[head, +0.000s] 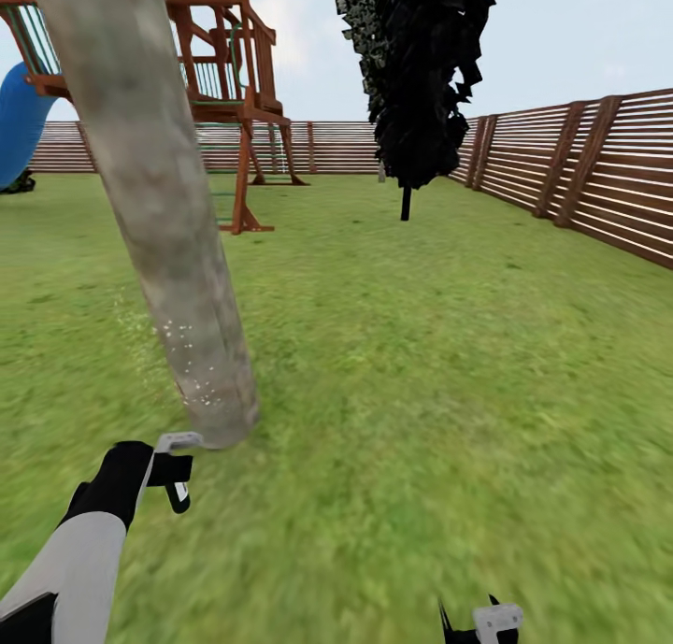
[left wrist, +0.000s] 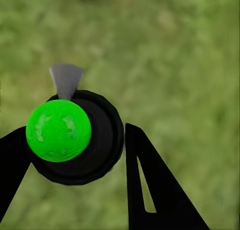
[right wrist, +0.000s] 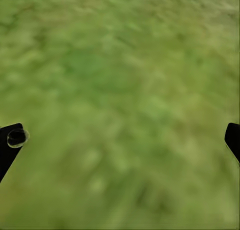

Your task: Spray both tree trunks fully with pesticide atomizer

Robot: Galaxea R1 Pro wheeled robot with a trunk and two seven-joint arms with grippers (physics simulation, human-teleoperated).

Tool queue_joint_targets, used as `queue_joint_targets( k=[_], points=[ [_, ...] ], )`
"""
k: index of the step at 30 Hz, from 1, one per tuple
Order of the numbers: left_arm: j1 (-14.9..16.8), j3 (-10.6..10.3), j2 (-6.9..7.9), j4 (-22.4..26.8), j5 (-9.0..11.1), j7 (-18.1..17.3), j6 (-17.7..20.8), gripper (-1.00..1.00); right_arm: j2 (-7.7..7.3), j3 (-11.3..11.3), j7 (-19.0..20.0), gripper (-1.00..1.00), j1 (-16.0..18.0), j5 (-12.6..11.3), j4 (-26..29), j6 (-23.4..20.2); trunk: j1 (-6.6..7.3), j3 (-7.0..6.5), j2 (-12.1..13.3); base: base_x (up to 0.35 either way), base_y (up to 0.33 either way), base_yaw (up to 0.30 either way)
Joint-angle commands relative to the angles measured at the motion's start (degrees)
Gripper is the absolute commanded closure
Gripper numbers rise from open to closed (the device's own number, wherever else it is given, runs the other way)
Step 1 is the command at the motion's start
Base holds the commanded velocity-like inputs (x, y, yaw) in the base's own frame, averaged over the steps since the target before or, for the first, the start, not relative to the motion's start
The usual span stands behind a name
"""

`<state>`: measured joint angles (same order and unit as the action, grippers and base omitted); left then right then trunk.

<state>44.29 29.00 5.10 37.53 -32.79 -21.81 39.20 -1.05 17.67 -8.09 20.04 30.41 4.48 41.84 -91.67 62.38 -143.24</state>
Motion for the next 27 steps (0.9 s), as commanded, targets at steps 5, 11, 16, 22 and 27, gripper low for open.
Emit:
queue_joint_targets(
  k=[5,11,16,22,27],
  points=[
    [0.0,0.0,0.0,0.0,0.0,-0.1,0.0,1.0,0.0,0.0,0.0,-1.0,0.0,0.0,0.0,0.0,0.0,0.0,0.0,0.217,-0.213,0.277],
    [0.0,0.0,0.0,-0.1,0.0,-0.1,0.0,1.0,0.0,0.0,0.0,-1.0,0.0,0.0,0.0,0.0,0.0,0.0,0.0,0.204,-0.215,0.193],
    [0.0,0.0,0.0,-0.1,0.0,-0.1,0.0,1.0,0.0,0.0,0.0,-1.0,0.0,0.0,0.0,0.0,0.0,0.0,0.0,0.038,-0.266,0.007],
    [0.0,0.0,-0.02,-0.2,0.0,-0.1,0.0,1.0,0.02,0.0,0.0,-1.0,0.0,0.1,0.0,0.0,0.0,0.0,0.0,0.0,-0.272,0.21],
    [0.0,0.0,-0.09,-0.2,0.0,-0.1,0.0,1.0,0.03,0.0,0.0,-1.0,0.0,0.1,0.0,0.0,0.0,0.0,0.0,0.036,-0.272,0.277]
  ],
)
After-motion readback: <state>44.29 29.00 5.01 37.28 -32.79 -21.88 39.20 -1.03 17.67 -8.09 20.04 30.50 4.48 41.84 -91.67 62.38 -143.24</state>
